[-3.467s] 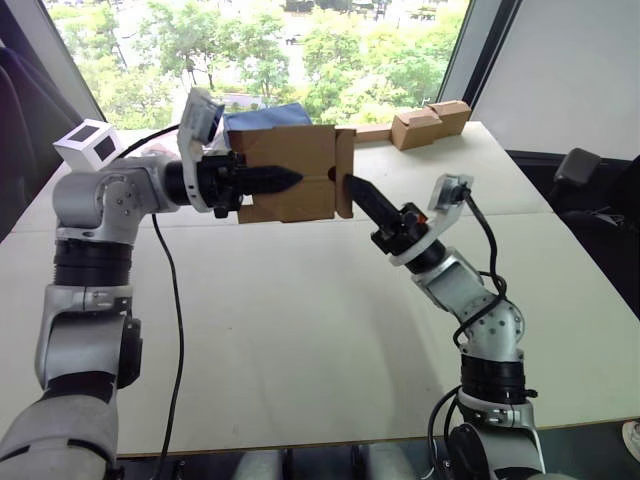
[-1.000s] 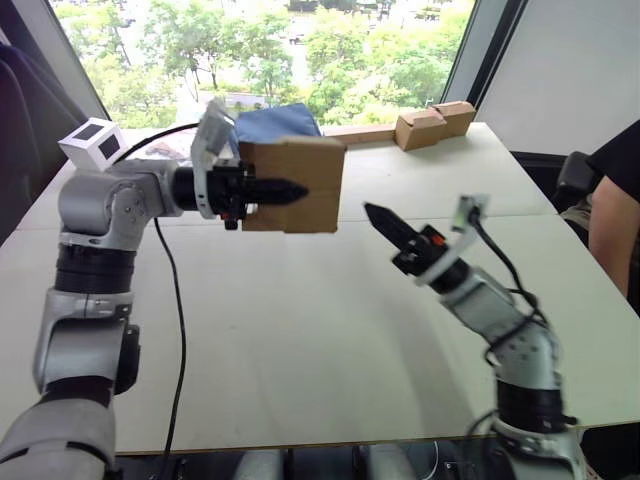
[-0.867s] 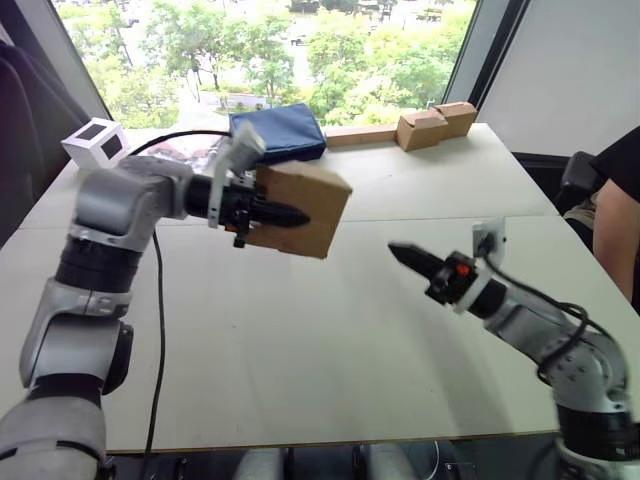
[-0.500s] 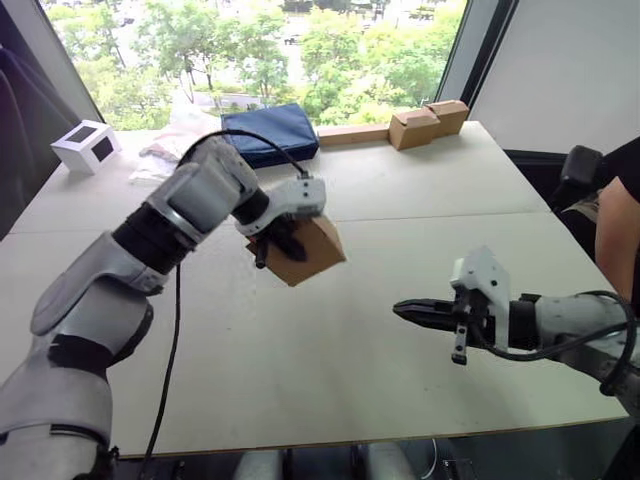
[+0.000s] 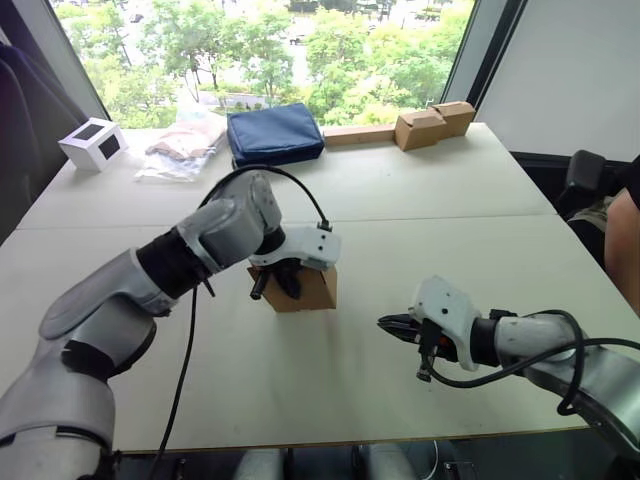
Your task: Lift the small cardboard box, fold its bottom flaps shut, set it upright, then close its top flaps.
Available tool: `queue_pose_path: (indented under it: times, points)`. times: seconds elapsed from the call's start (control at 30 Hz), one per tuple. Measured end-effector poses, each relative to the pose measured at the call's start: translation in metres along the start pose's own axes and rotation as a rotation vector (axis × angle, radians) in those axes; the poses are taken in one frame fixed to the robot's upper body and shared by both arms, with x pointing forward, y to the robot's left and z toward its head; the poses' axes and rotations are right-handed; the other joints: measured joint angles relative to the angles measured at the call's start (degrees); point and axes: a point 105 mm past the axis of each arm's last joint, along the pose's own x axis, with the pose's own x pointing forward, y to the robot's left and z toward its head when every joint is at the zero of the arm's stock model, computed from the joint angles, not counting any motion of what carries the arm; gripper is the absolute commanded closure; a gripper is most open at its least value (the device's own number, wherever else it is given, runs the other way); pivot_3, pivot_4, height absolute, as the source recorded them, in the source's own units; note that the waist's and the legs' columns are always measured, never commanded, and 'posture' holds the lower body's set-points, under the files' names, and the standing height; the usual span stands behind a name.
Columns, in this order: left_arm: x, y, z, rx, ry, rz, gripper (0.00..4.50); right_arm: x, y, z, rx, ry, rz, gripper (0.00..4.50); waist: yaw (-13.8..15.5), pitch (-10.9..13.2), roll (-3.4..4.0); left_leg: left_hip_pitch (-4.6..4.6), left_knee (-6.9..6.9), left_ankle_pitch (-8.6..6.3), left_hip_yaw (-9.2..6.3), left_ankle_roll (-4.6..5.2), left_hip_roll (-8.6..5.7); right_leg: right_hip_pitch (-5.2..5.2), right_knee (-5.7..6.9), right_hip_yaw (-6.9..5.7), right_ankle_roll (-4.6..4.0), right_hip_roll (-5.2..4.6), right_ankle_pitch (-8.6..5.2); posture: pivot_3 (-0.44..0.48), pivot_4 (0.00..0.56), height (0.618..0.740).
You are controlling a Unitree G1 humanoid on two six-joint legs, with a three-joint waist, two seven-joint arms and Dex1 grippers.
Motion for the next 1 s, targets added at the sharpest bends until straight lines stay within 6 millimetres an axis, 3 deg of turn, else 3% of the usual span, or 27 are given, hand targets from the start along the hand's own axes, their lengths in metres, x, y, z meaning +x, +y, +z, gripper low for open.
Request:
queue_pose_path:
  times: [0.13,0.23,0.33,0.6,0.7,0.77,0.87,0.9,0.97,1.0]
  points:
    - [0.001,-0.001,0.004,-0.023,-0.003,-0.009,2.52,0.002,-0.002,-0.001,-0.007,0.002,-0.021,4.50,0.0,0.0,0.00,0.00,0.00,0.00,0.00,0.00,0.00,0.00,0.00,0.00,0.00,0.00,0.00,0.000,0.150,0.740]
    - [-0.001,-0.001,0.013,-0.061,-0.031,-0.022,2.52,0.001,-0.005,-0.004,-0.007,0.014,-0.032,4.50,0.1,0.0,0.00,-0.02,0.00,0.00,-0.04,0.00,0.01,0.00,0.01,0.00,0.00,0.01,0.00,0.000,0.150,0.740]
    - [-0.018,0.003,0.037,-0.088,-0.104,-0.007,2.52,0.000,-0.005,-0.006,-0.002,0.016,-0.022,4.50,0.2,0.0,0.00,-0.03,0.05,0.00,-0.03,0.00,-0.02,0.01,0.00,0.03,0.00,0.00,0.00,0.000,0.150,0.740]
    - [-0.057,0.007,0.051,-0.230,-0.304,-0.004,2.52,-0.001,-0.014,0.007,-0.038,-0.021,-0.012,4.50,-0.2,0.0,0.02,0.02,0.01,0.00,-0.04,0.01,0.08,-0.03,0.04,0.10,0.00,0.14,0.00,0.000,0.150,0.740]
    - [-0.083,0.014,0.059,-0.314,-0.501,0.018,2.52,0.000,-0.019,0.019,-0.009,-0.097,-0.023,4.50,-0.1,0.0,0.01,0.01,0.03,0.00,-0.04,0.00,0.07,-0.03,0.04,0.10,0.00,0.12,0.00,0.000,0.150,0.740]
    - [-0.116,0.028,0.062,-0.373,-0.694,0.121,2.52,0.000,-0.027,0.026,0.048,-0.169,-0.054,4.50,0.0,0.0,0.00,0.02,0.04,0.00,-0.04,0.00,0.06,-0.02,0.06,0.09,0.00,0.10,0.00,0.000,0.150,0.740]
    - [-0.155,0.048,0.048,-0.448,-0.933,0.313,2.52,0.001,-0.043,0.025,0.098,-0.203,-0.134,4.50,-0.1,0.0,0.05,0.08,0.02,0.00,0.00,0.00,0.02,-0.02,0.09,0.13,0.01,0.05,0.00,0.000,0.150,0.740]
    - [-0.163,0.055,0.030,-0.493,-1.027,0.409,2.75,0.000,-0.051,0.023,0.097,-0.195,-0.172,4.50,-0.3,-0.1,0.19,0.19,-0.04,0.00,0.11,-0.01,0.03,-0.02,0.13,0.29,0.01,0.04,0.00,0.000,0.150,0.740]
    - [-0.156,0.061,-0.008,-0.615,-1.095,0.518,3.20,0.000,-0.059,0.022,0.100,-0.194,-0.214,4.50,-0.4,-0.1,0.24,0.35,-0.16,0.03,0.19,-0.05,0.04,-0.02,0.18,0.48,0.00,0.07,0.00,0.000,0.150,0.740]
    - [-0.142,0.059,-0.032,-0.693,-1.099,0.572,3.60,0.001,-0.062,0.023,0.099,-0.205,-0.232,4.50,-0.5,-0.1,0.25,0.36,-0.18,0.05,0.19,-0.08,0.06,-0.03,0.18,0.56,0.00,0.10,0.00,0.000,0.150,0.740]
